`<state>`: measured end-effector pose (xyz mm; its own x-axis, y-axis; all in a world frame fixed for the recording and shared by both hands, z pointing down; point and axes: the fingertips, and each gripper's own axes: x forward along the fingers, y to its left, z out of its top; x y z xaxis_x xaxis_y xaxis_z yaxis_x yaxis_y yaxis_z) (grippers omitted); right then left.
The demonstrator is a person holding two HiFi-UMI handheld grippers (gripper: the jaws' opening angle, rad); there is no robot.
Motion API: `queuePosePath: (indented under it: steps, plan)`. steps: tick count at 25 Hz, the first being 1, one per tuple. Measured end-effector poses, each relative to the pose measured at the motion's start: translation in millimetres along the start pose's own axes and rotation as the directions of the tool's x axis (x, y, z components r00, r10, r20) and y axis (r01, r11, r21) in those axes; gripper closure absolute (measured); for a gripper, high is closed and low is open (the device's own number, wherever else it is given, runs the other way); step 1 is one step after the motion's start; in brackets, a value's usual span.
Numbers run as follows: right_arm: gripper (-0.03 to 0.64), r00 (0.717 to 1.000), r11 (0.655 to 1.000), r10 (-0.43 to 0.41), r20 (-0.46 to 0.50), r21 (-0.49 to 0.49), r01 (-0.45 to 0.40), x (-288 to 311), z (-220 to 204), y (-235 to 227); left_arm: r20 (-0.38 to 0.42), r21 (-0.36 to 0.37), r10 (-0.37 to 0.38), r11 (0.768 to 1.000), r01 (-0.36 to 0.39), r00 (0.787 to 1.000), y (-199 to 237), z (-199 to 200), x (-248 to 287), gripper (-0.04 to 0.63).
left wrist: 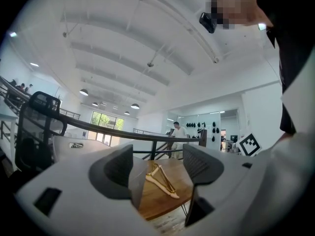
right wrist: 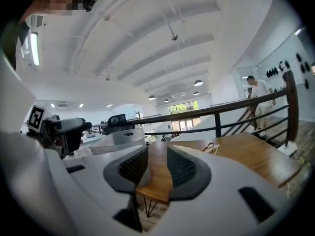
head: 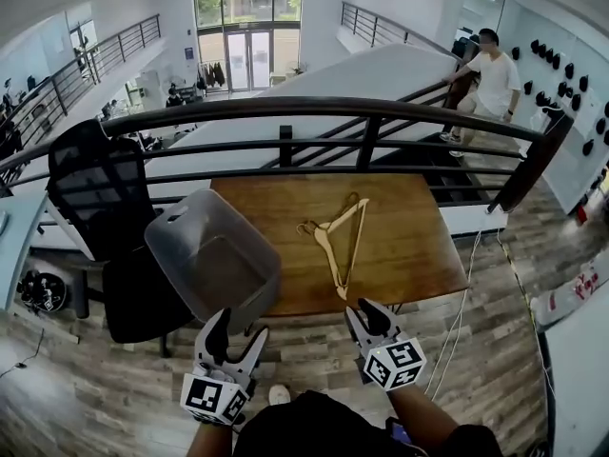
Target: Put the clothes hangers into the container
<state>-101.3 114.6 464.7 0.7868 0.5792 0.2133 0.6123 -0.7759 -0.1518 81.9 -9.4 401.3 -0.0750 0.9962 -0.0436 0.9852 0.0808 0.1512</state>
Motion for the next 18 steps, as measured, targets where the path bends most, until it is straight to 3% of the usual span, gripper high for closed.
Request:
queuePosePath:
  steps: [7, 11, 18]
  plan:
    - [0.502, 0.995, 0.996, -0.094, -0.039, -0.008, 0.094, 22.7, -6.5, -18.1, 0.013, 0.020, -0.030, 0.999, 0.030, 0.999, 36.6, 17.4, 10.7, 0.273]
    - [0.505, 0.986, 0.991, -0.136, -0.097, -0.013, 0.135, 35.8, -17.4, -36.7, 0.037, 0.016, -0.062, 0.998, 0.061, 0.997, 30.2, 28.3, 24.5, 0.273]
    - [0.514, 0.968, 0.991, -0.136, -0.213, -0.034, 0.132, 96.1, -48.8, -77.5, 0.051, -0.021, -0.110, 0.994, 0.111, 0.993, 16.5, 26.4, 71.0, 0.275]
